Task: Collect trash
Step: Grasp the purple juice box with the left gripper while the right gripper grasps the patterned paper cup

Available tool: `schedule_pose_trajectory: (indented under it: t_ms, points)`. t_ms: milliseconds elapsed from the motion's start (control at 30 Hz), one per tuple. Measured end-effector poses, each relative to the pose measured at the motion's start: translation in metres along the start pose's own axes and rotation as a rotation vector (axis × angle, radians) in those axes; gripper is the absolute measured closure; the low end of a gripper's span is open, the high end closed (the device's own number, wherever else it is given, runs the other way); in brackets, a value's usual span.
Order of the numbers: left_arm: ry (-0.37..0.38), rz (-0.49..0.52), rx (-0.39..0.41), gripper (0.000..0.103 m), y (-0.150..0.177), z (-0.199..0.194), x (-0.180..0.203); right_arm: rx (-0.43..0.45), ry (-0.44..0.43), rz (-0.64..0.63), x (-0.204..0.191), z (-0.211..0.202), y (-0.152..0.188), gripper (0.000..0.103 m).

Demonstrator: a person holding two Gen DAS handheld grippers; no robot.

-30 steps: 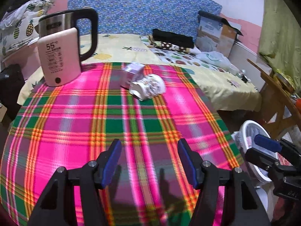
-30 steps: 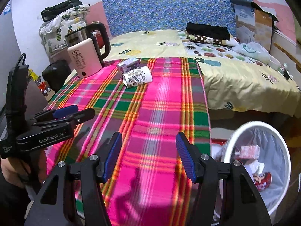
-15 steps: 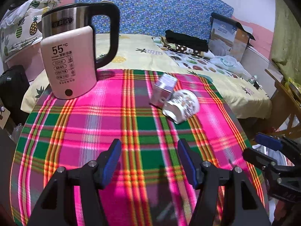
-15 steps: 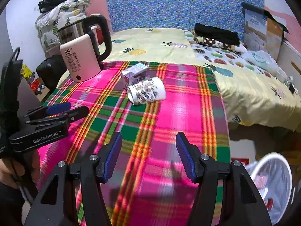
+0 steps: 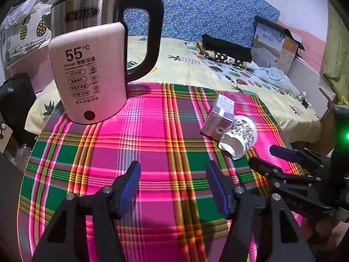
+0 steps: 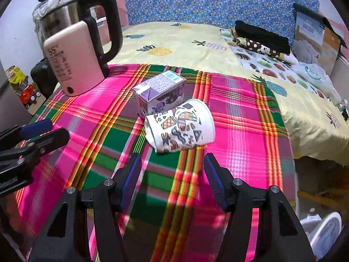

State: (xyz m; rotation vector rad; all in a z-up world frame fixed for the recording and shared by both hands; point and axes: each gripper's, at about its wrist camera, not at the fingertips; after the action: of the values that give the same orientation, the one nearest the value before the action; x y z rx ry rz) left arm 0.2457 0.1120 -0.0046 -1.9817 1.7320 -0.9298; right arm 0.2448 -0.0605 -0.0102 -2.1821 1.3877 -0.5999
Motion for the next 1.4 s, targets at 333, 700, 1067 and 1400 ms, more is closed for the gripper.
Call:
schedule_pose_trajectory:
  t_ms: [333, 700, 1067, 1400]
  points:
    - [0.009, 0.004, -0.010, 0.039, -0.020, 0.021, 0.000, 0.011, 0.001, 0.022, 0.007, 0.016, -0.008, 0.042]
    - [0.094, 0.040, -0.007, 0.037, -0.040, 0.039, 0.039, 0.010, 0.069, 0.180, 0.054, -0.002, 0.015, 0.042]
    - [0.033, 0.122, -0.049, 0.044, -0.051, 0.082, 0.072, 0.088, -0.037, 0.223, 0.063, -0.011, 0.010, 0.042]
    - [-0.070, 0.075, -0.015, 0.060, -0.039, 0.067, 0.043, 0.075, -0.052, 0.236, 0.054, 0.010, -0.006, 0.042]
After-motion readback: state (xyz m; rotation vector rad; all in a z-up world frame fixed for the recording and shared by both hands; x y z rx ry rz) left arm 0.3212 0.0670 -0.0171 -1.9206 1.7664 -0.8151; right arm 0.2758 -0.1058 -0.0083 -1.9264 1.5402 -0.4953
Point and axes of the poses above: each gripper's, at about its wrist camera, not at the fingertips, and z roughly the way its jaws point, x to its right, y to its underside, and after that the axes turned 7 degrees about -z, right-handed
